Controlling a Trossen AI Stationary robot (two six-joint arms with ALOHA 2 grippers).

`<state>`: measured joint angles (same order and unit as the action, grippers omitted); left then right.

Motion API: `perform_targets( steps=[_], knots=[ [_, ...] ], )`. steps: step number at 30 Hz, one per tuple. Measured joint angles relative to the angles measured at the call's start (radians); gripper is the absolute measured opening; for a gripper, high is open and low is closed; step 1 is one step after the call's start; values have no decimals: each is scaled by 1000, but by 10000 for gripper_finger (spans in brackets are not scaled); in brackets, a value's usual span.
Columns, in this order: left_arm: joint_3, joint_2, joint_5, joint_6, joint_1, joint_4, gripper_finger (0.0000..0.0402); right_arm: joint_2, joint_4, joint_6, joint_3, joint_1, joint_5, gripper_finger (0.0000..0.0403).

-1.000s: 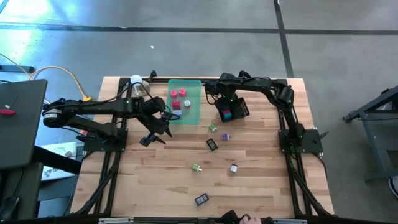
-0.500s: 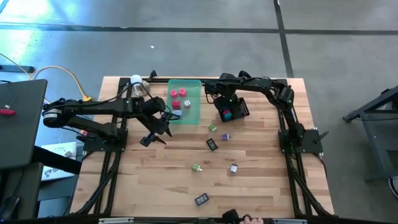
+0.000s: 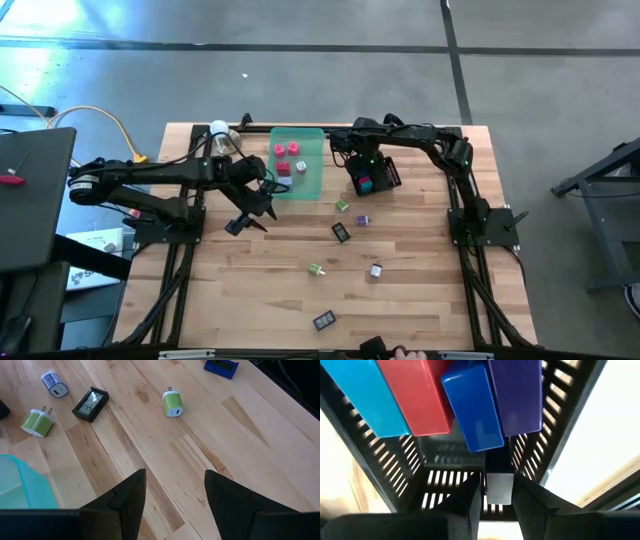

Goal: Pick & Place Office items
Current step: Put the bottom black digital clock into the black bin, then put the black white charger adapter into the green bin

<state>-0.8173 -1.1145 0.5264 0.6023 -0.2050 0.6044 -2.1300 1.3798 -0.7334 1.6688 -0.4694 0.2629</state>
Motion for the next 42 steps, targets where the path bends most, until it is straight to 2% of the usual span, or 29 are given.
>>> perform_targets(
  steps=[4,8,21,26,35,42],
  knots=[
    [0,0,0,2,0,0,193,5,-1,0,0,0,6,95],
    [0,0,0,4,0,0,193,7,19,8,0,0,78,95],
    [0,0,0,3,0,0,193,8,64,34,0,-4,113,95],
    [0,0,0,2,0,1,193,8,145,91,0,-8,114,95],
    [0,0,0,-17,0,1,193,68,191,365,-1,-16,131,95],
    [0,0,8,-102,4,3,193,189,191,639,-1,-8,42,95]
  ],
)
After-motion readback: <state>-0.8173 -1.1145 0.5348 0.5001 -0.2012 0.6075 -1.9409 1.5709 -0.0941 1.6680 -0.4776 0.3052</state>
